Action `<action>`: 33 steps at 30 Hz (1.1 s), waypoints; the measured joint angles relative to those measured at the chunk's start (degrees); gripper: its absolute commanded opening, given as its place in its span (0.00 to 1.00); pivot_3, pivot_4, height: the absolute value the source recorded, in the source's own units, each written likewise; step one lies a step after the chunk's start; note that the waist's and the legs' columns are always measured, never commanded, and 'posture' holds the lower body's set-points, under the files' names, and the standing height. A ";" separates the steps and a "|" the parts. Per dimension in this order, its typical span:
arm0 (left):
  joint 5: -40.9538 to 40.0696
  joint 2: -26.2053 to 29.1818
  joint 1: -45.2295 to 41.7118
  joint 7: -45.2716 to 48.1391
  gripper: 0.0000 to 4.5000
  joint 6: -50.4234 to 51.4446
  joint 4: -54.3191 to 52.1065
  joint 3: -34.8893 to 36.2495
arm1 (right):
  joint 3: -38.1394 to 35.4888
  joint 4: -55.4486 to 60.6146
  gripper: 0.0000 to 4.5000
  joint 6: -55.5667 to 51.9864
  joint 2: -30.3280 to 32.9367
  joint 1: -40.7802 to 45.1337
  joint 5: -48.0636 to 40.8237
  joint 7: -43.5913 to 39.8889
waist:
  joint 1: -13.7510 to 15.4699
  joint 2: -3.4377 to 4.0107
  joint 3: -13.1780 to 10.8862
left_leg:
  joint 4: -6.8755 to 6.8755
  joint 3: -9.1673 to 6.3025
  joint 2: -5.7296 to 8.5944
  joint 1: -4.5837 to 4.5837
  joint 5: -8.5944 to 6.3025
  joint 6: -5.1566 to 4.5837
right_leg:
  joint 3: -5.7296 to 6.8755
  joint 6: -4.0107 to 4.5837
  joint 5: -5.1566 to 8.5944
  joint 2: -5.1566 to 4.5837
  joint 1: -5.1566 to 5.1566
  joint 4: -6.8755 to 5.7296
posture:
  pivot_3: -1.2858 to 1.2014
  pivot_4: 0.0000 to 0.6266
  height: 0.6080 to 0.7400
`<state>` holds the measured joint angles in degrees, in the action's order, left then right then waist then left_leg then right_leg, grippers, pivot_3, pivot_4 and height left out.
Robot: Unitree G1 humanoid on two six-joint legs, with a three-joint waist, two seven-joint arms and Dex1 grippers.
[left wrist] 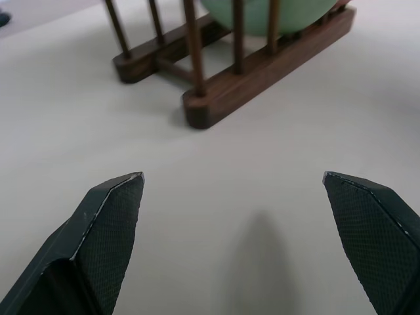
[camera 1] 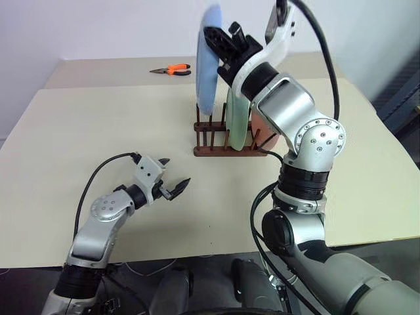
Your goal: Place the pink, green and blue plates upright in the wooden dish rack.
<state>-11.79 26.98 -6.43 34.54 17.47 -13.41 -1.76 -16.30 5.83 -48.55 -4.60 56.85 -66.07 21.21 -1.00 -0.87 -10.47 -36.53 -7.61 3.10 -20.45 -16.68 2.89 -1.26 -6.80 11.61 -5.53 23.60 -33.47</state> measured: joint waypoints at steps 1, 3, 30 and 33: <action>-0.01 0.00 0.00 0.06 1.00 -0.26 0.00 0.22 | -0.01 0.02 0.01 -0.16 -0.05 -0.63 -0.50 0.80 | -0.06 0.00 0.00 | 0.01 0.00 0.00 0.00 0.00 0.00 | 0.00 0.00 0.00 0.00 0.00 0.00 | 0.52 0.24 1.00; 0.00 0.00 -0.03 0.08 1.00 -0.43 0.00 0.43 | -0.21 0.05 0.01 -0.67 -0.34 -1.34 -1.94 2.86 | -0.15 0.00 0.00 | 0.03 0.00 -0.01 0.03 0.00 0.00 | 0.00 0.00 0.00 0.00 0.00 0.00 | 0.52 0.24 1.00; 1.12 -1.14 -0.10 -0.14 1.00 -0.41 -0.21 -1.95 | 6.45 -8.61 0.76 0.04 5.39 -0.90 8.14 -4.31 | -0.20 0.00 0.01 | 0.09 0.05 -0.03 0.05 0.00 -0.01 | 0.00 -0.01 0.01 0.03 0.01 0.02 | 0.52 0.24 1.00; 1.14 -1.36 -0.16 -0.15 1.00 -0.34 -0.37 -2.09 | 12.77 -5.66 0.76 1.85 12.56 -0.42 16.29 -12.02 | -0.06 -0.01 0.01 | 0.08 0.05 -0.02 0.02 0.00 -0.01 | 0.01 -0.03 0.02 0.03 -0.01 0.06 | 0.52 0.24 1.00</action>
<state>-10.65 25.62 -6.59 34.39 17.13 -13.78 -3.86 -3.52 0.17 -46.70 7.96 56.44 -49.79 9.20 -1.06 -0.88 -10.46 -36.45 -7.56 3.08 -20.43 -16.68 2.88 -1.25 -6.83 11.63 -5.50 23.60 -33.40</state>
